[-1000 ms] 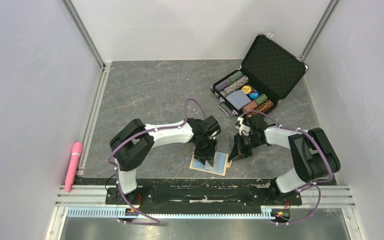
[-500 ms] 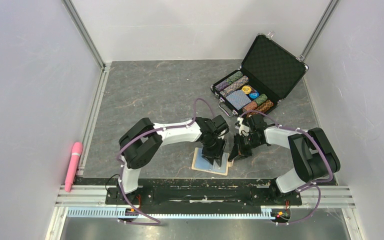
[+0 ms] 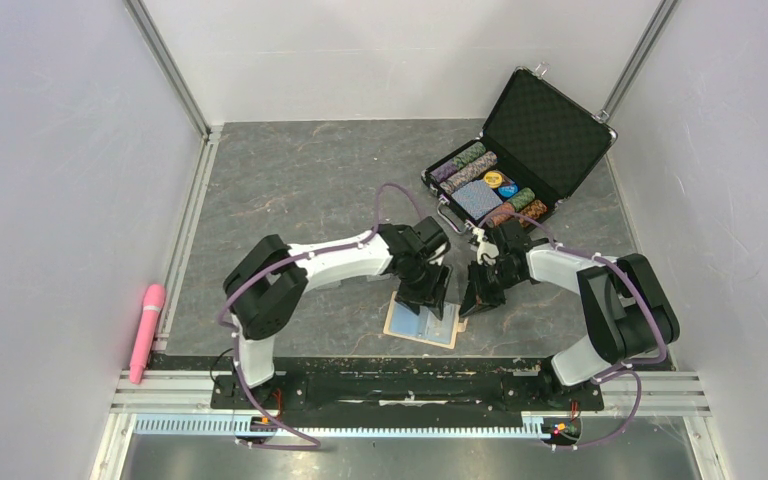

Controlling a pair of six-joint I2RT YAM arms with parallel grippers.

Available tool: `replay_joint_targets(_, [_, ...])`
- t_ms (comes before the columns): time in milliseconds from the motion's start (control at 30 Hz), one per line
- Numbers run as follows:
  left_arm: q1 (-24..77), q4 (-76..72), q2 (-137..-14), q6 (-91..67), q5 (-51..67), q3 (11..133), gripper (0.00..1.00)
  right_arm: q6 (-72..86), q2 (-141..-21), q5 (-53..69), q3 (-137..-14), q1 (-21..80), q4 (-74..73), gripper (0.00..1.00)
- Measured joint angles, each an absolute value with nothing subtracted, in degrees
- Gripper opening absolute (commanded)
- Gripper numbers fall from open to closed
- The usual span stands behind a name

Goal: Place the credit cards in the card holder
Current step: Insert the credit card into the card holder, then close the card holder at the center of the board.

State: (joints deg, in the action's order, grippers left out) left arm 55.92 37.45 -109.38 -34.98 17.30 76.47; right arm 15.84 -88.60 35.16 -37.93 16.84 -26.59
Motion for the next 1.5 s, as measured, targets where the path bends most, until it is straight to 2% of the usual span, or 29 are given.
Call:
replay_joint_targets(67, [54.7, 37.4, -108.3, -35.0, 17.0, 76.2, 0.59, 15.8, -88.6, 34.7, -38.2, 16.8, -26.9, 0.13])
replay_joint_targets(200, [52.1, 36.5, -107.2, -34.5, 16.9, 76.7, 0.43, 15.6, -88.6, 34.4, -38.4, 16.8, -27.2, 0.14])
replay_joint_targets(533, [46.3, 39.5, -113.8, -31.9, 14.8, 85.7, 0.26, 14.8, -86.6, 31.8, -38.4, 16.9, -28.6, 0.14])
replay_joint_targets(800, [36.5, 41.9, -115.0, -28.0, 13.0, 84.6, 0.24, 14.7, -85.5, 31.0, -38.3, 17.1, -29.6, 0.15])
replay_joint_targets(1100, [32.0, 45.0, -110.1, -24.9, 8.4, 74.4, 0.20, 14.7, -85.5, 30.9, -38.3, 18.0, -29.9, 0.15])
replay_joint_targets(1267, [32.0, 42.9, -105.0, -24.4, 11.4, 71.4, 0.22, 14.5, -85.5, 30.9, -39.2, 18.7, -31.0, 0.17])
replay_joint_targets(1500, [32.2, 34.6, -99.8, -25.9, 18.7, 62.8, 0.32, 13.8, -85.5, 31.0, -39.9, 19.7, -31.6, 0.17])
